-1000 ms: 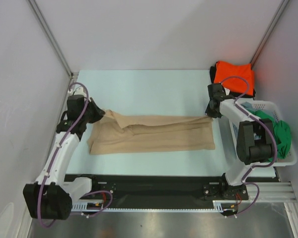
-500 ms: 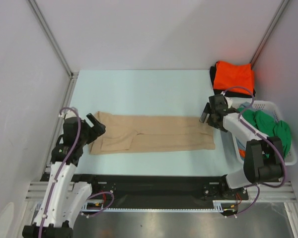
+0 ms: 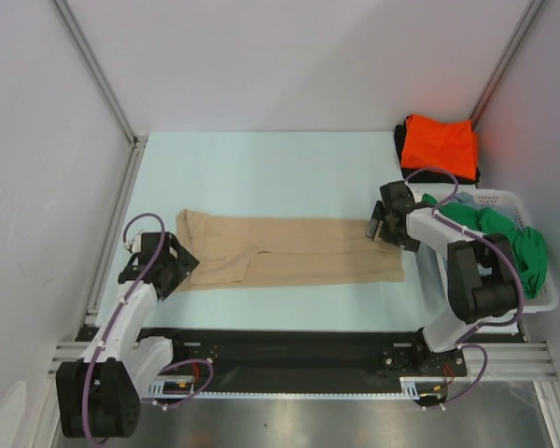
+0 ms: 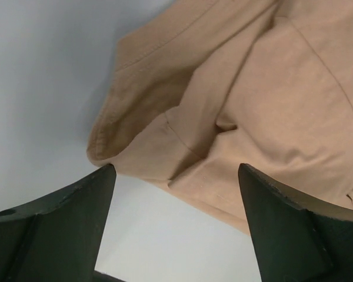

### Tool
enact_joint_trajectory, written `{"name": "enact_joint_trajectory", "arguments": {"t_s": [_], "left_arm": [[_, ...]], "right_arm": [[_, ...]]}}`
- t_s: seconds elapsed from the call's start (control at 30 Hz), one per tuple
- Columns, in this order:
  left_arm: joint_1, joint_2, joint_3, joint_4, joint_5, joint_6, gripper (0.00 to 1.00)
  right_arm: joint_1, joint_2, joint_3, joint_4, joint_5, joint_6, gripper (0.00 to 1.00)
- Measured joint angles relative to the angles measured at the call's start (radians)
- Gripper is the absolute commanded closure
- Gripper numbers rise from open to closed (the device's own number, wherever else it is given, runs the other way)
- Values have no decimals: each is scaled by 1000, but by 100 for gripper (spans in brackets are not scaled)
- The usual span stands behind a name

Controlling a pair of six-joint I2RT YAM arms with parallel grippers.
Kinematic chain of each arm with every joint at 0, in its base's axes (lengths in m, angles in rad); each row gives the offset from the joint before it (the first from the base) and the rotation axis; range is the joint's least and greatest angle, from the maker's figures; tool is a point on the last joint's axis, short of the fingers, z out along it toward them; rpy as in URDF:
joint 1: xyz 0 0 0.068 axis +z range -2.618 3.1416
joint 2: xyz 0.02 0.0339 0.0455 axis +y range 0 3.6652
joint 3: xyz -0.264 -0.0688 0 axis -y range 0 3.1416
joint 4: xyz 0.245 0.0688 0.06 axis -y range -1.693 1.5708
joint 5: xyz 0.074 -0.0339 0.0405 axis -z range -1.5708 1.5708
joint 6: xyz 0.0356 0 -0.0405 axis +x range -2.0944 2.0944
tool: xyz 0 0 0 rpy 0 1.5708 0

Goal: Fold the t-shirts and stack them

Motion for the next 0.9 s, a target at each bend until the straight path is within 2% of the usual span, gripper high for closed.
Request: {"name": "enact_joint_trajectory", "arguments": {"t_s": [0.1,0.23,0.3,0.33,0.43,0.47,0.53,0.57,0.73,0.9], "left_arm": [[26,10,-43,42,20,-22,12],[27,51,-87,111,40,-38,16],[27,88,-83,137,42,-42,22],[28,103,-83,151,42,-42,32],[31,163,-77,217,38,-39,56],[32,193,-71,242,37,-37,73],[34,254,-54,288,41,-37,95],[35,294,-30,297,48,-38,99],[35,477,123,294,86,-35,100],[35,818,475,259,117,-33,100]], "right_arm": [[-9,64,8,2,-6,-3,2],[-15,104,30,20,-26,-10,19],[-16,112,35,29,-40,-15,40],[-15,116,37,39,-46,-14,59],[-10,125,43,64,-63,-22,87],[-10,126,44,67,-67,-26,100],[-10,126,47,64,-69,-30,100],[-10,126,48,62,-69,-31,100],[7,117,43,61,-73,-30,100],[81,51,-29,60,-113,-3,100]]}}
